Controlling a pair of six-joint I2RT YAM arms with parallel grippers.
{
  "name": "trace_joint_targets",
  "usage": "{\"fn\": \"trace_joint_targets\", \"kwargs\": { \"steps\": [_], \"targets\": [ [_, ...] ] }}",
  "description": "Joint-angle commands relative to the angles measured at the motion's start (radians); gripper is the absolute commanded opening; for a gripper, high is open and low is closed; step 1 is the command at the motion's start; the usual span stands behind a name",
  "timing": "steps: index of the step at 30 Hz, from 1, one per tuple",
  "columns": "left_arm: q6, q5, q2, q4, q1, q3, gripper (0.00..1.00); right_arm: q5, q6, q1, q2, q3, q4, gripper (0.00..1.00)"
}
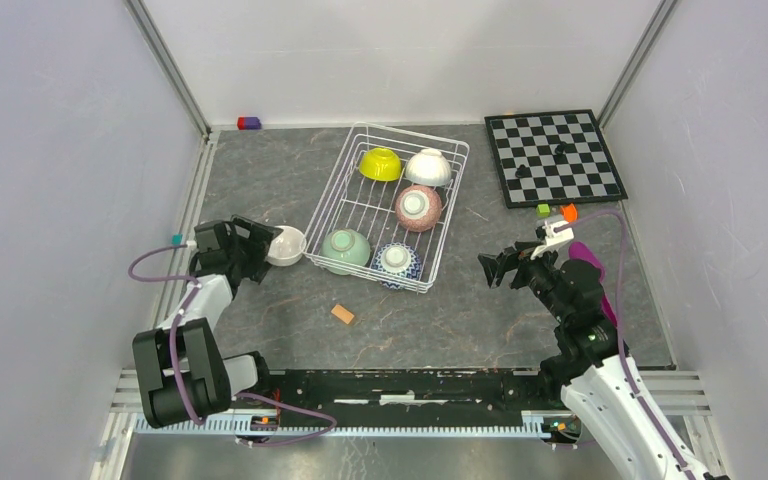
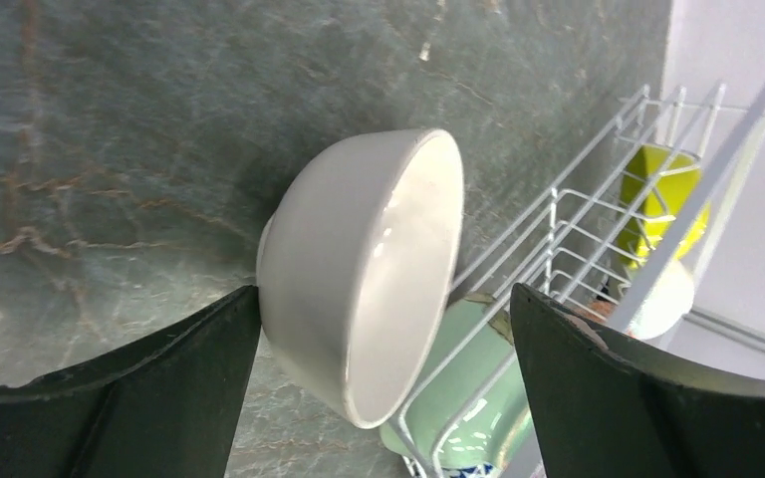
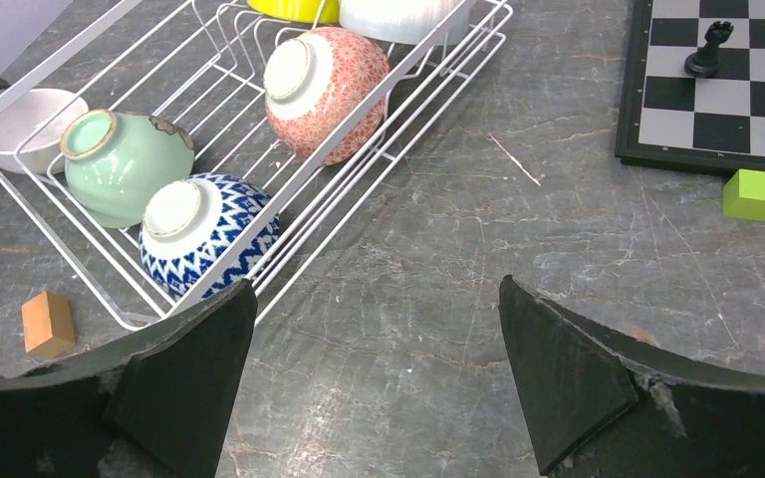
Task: Unload the bowls from the dish rack
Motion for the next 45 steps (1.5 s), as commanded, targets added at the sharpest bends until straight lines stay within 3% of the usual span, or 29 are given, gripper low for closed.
{"fn": "trace_joint_targets", "kwargs": {
  "steps": [1, 5, 8, 13, 17, 19, 23, 31, 41, 45],
  "targets": [
    [-0.027, -0.104, -0.046, -0.109, 0.005, 0.011, 1.00, 0.017, 0.011, 0.001, -0.010, 0.018, 0.008, 0.98],
    [-0.041, -0.159, -0.065, -0.208, 0.005, 0.019, 0.95, 0.010, 0.017, 0.002, -0.013, 0.018, 0.007, 0.98],
    [-0.035, -0.187, -0.082, -0.230, 0.004, 0.010, 0.84, 0.002, 0.023, 0.001, -0.013, 0.016, 0.007, 0.98],
    [-0.024, -0.217, -0.102, -0.247, 0.005, 0.013, 0.50, 0.002, 0.020, 0.001, -0.016, 0.019, 0.004, 0.98],
    [-0.023, -0.215, -0.076, -0.232, 0.005, 0.044, 0.13, 0.006, 0.000, 0.001, -0.011, 0.046, -0.008, 0.98],
    [-0.029, -0.206, -0.037, -0.241, 0.004, 0.091, 0.03, 0.002, -0.015, 0.001, 0.004, 0.072, -0.009, 0.98],
    [-0.021, -0.192, 0.057, -0.270, 0.005, 0.214, 0.02, -0.006, -0.033, 0.002, 0.062, 0.147, -0.040, 0.98],
    [-0.110, -0.279, 0.172, -0.222, 0.006, 0.327, 0.02, -0.045, 0.053, 0.002, 0.058, 0.113, -0.003, 0.98],
    [-0.126, -0.317, 0.351, -0.216, 0.006, 0.444, 0.03, -0.047, 0.041, 0.002, 0.095, 0.126, -0.011, 0.98],
    [-0.125, -0.309, 0.385, -0.216, 0.005, 0.443, 0.11, -0.046, 0.037, 0.001, 0.102, 0.131, -0.003, 0.98]
  ]
}}
